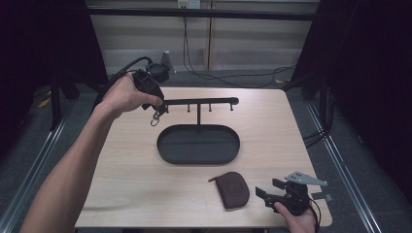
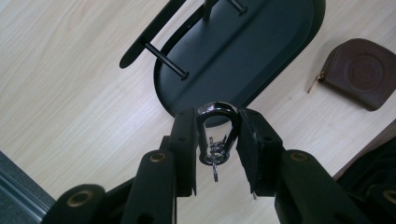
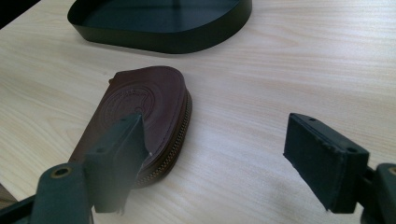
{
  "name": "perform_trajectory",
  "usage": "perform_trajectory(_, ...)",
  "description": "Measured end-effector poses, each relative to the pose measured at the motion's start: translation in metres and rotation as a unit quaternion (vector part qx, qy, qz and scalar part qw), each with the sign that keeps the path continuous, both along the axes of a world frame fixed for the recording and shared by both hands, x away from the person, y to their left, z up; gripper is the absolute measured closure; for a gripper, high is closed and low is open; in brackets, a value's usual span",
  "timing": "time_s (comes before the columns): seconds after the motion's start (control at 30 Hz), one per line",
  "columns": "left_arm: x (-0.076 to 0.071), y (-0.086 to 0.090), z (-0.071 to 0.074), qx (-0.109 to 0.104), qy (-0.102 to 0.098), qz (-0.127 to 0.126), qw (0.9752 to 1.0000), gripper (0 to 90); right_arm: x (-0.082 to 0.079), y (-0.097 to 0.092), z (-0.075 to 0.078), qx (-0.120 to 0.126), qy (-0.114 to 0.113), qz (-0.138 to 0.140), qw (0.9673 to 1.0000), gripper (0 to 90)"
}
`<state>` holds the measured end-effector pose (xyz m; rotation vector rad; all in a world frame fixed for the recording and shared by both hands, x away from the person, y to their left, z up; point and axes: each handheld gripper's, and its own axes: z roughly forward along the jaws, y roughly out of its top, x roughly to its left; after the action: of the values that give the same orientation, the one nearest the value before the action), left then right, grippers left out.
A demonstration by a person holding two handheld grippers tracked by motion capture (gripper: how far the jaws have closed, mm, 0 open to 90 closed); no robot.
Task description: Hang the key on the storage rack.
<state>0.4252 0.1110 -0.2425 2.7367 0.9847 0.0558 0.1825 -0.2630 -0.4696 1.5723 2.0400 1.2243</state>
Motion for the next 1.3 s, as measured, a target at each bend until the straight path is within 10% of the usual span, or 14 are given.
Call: perform_trajectory(1.3,0.046,-0.024,-0.021,-0.001,0.001,0.03,0.9995,68.3,0.0,-0.001,0.0,0.009,-0.001,0.006,0.9999,20.5)
